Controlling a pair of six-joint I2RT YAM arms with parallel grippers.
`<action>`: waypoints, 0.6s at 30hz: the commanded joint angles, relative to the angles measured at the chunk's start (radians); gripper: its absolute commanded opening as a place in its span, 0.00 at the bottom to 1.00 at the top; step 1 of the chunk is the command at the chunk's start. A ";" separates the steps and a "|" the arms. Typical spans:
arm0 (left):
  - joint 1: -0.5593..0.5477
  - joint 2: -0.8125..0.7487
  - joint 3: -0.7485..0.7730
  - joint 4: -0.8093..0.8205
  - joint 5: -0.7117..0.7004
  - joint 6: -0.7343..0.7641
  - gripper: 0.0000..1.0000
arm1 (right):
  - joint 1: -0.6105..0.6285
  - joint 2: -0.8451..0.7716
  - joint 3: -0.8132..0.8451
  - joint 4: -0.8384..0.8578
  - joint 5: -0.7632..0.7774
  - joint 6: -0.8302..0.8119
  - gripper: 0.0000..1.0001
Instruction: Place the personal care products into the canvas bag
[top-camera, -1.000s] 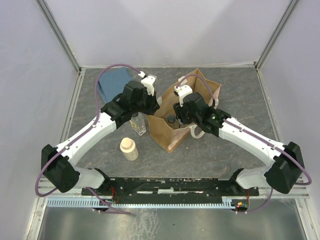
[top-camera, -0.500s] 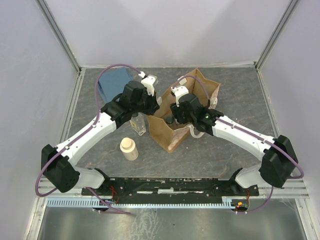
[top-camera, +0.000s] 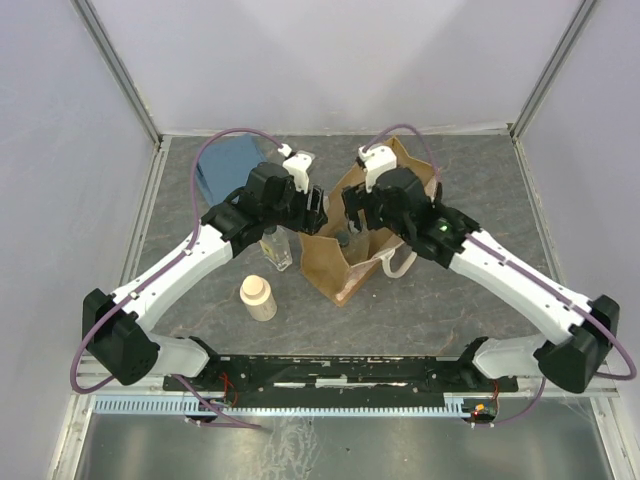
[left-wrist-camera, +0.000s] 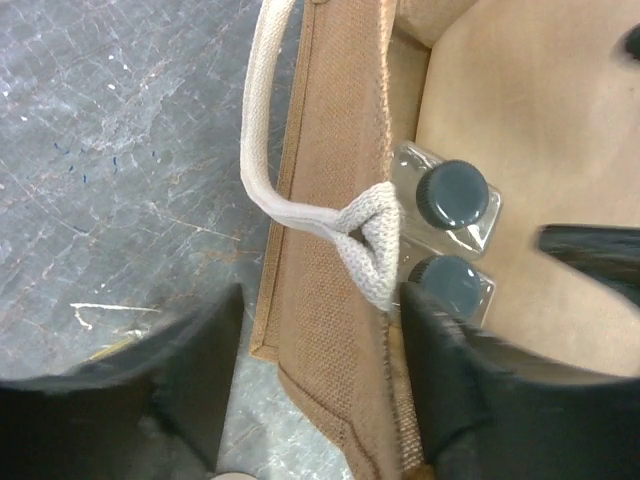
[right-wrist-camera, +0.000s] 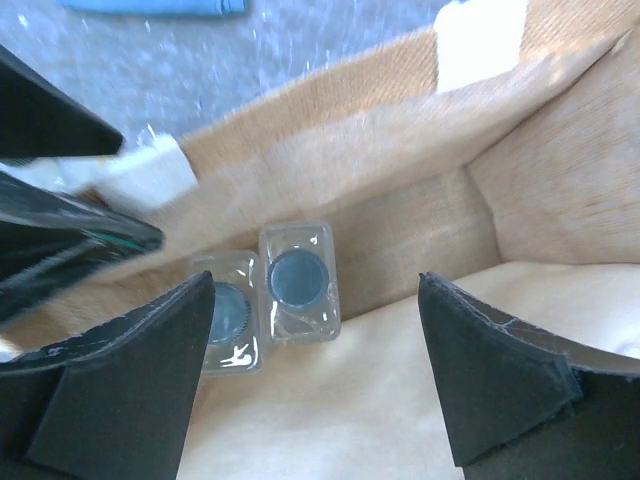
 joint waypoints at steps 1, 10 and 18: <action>-0.005 0.003 0.045 -0.038 -0.018 0.030 0.81 | 0.004 -0.092 0.117 -0.067 0.055 -0.006 0.93; -0.004 -0.060 0.247 -0.219 -0.180 0.037 0.99 | 0.004 -0.170 0.153 -0.142 0.076 0.017 1.00; -0.004 -0.174 0.356 -0.473 -0.340 0.004 1.00 | 0.004 -0.180 0.137 -0.186 0.114 0.023 1.00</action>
